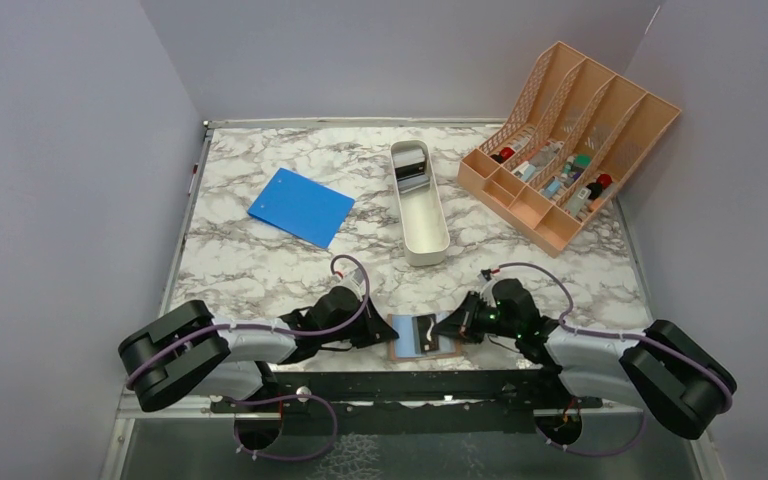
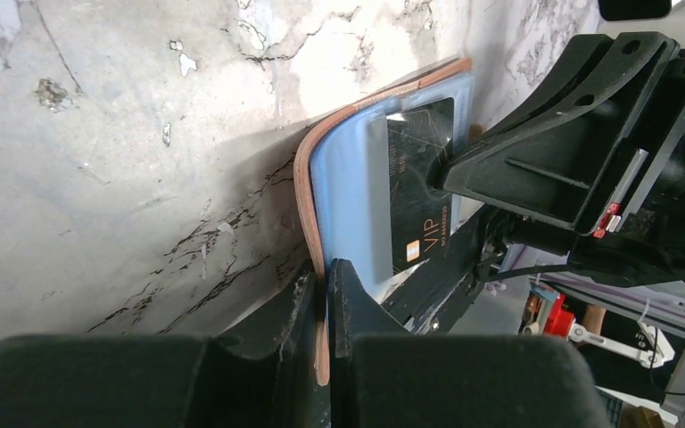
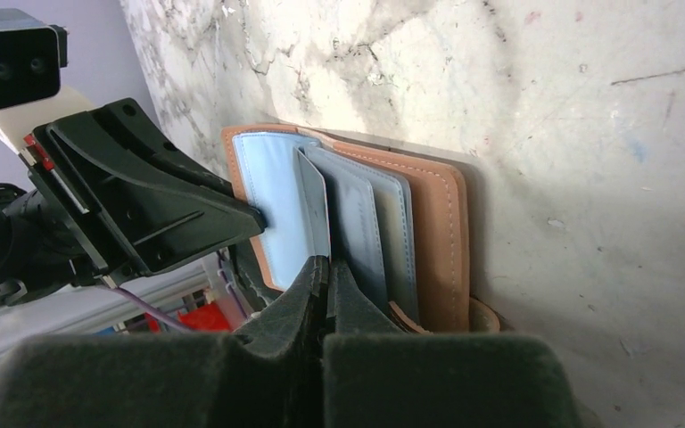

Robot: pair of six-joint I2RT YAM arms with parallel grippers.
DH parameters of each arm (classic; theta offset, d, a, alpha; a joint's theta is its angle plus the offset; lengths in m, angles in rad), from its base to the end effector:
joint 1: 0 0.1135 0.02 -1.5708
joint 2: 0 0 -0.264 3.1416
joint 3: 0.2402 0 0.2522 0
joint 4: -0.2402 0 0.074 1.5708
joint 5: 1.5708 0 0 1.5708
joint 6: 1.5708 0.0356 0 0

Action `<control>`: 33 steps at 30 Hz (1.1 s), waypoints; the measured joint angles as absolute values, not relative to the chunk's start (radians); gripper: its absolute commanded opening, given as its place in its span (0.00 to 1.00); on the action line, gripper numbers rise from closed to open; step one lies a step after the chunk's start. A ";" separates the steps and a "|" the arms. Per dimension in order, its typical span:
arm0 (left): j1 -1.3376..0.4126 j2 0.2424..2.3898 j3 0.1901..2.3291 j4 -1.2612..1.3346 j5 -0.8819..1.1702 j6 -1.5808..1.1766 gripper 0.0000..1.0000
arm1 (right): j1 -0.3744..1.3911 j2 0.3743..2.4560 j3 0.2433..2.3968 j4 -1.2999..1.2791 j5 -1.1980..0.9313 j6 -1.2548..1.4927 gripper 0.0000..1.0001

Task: Put the credit cards into the card holder
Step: Insert the credit card into the card holder.

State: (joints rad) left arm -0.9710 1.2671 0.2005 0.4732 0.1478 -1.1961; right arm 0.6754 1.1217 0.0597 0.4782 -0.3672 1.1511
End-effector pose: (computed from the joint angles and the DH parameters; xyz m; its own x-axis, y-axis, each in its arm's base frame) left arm 0.1100 -0.1701 0.1189 -0.9395 -0.2569 -0.2268 0.0303 0.5970 -0.8017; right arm 0.1220 0.1141 0.1075 -0.9217 0.3538 -0.1593 0.0598 0.5352 0.8426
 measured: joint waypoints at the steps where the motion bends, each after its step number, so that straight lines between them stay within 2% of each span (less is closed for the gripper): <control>1: -0.971 1.271 0.201 0.473 0.148 -1.195 0.13 | 0.675 1.126 0.061 0.479 -0.368 1.151 0.03; 12: -0.978 1.293 0.207 0.473 0.147 -1.184 0.14 | 0.690 1.233 0.098 0.527 -0.395 1.119 0.02; 15: -0.979 1.296 0.208 0.472 0.147 -1.177 0.16 | 0.700 1.259 0.109 0.541 -0.399 1.114 0.08; 19: -0.987 1.298 0.216 0.469 0.147 -1.173 0.20 | 0.734 1.287 0.135 0.537 -0.397 1.102 0.26; 23: -0.994 1.298 0.223 0.469 0.147 -1.173 0.24 | 0.760 1.302 0.187 0.488 -0.381 1.073 0.34; 26: -0.999 1.298 0.225 0.469 0.148 -1.174 0.27 | 0.765 1.264 0.204 0.419 -0.347 1.044 0.38; 33: -1.001 1.289 0.225 0.469 0.147 -1.174 0.28 | 0.765 1.095 0.207 0.243 -0.261 0.963 0.39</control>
